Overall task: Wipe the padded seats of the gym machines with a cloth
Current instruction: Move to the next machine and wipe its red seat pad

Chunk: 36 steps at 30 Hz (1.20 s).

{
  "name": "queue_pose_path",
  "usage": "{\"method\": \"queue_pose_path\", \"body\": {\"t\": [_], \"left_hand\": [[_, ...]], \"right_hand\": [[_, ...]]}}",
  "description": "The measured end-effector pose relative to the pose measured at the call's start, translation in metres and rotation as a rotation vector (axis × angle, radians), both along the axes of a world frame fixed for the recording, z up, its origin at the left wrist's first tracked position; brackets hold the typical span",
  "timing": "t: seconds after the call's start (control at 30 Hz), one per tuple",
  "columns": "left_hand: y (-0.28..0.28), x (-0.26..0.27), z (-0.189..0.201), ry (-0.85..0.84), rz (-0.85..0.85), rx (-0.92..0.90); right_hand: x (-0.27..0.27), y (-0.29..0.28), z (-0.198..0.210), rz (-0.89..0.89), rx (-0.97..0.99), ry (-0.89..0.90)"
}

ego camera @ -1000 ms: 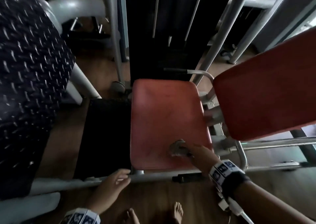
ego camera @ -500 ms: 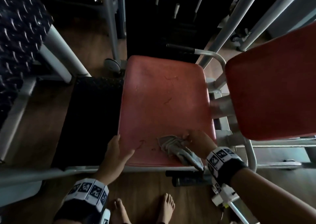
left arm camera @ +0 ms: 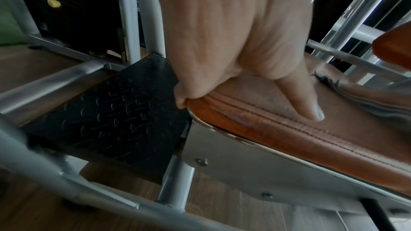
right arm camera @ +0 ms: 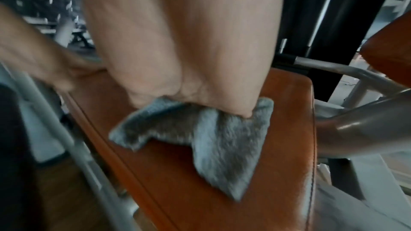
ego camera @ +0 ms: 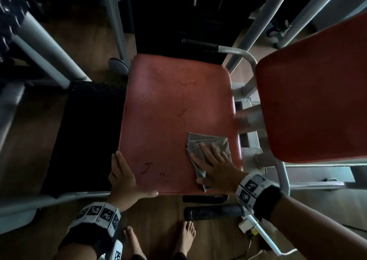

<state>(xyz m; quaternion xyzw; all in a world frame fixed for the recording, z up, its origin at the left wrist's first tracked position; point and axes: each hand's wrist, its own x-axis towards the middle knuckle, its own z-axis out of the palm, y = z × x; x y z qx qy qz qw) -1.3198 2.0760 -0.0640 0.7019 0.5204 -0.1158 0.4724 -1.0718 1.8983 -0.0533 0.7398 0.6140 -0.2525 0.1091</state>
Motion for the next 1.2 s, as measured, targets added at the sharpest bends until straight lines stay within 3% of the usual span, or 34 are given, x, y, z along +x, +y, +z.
{"method": "queue_pose_path", "body": {"t": [0.33,0.53,0.67,0.8,0.93,1.07,1.2], "left_hand": [[0.001,-0.009,-0.002,-0.102,-0.041,0.000],[0.001,-0.012,-0.001,-0.145,-0.036,-0.018],[0.001,-0.012,-0.002,-0.160,-0.031,-0.023],[0.000,-0.012,-0.005,-0.157,-0.011,-0.019],[0.001,-0.013,-0.006,-0.162,-0.013,-0.023],[0.001,-0.015,-0.006,-0.184,-0.023,-0.024],[0.000,-0.015,-0.007,-0.202,-0.007,-0.015]], "right_hand": [[0.046,-0.004,0.005,0.355,0.027,-0.109],[0.016,-0.011,0.011,0.460,0.015,-0.138],[-0.002,0.017,0.004,0.568,0.056,-0.084],[-0.013,0.056,0.002,0.500,0.075,-0.078],[-0.018,0.045,0.003,0.421,0.090,-0.085],[-0.016,0.018,0.007,0.532,0.134,-0.079],[-0.020,0.026,0.013,0.646,0.196,-0.083]]}}
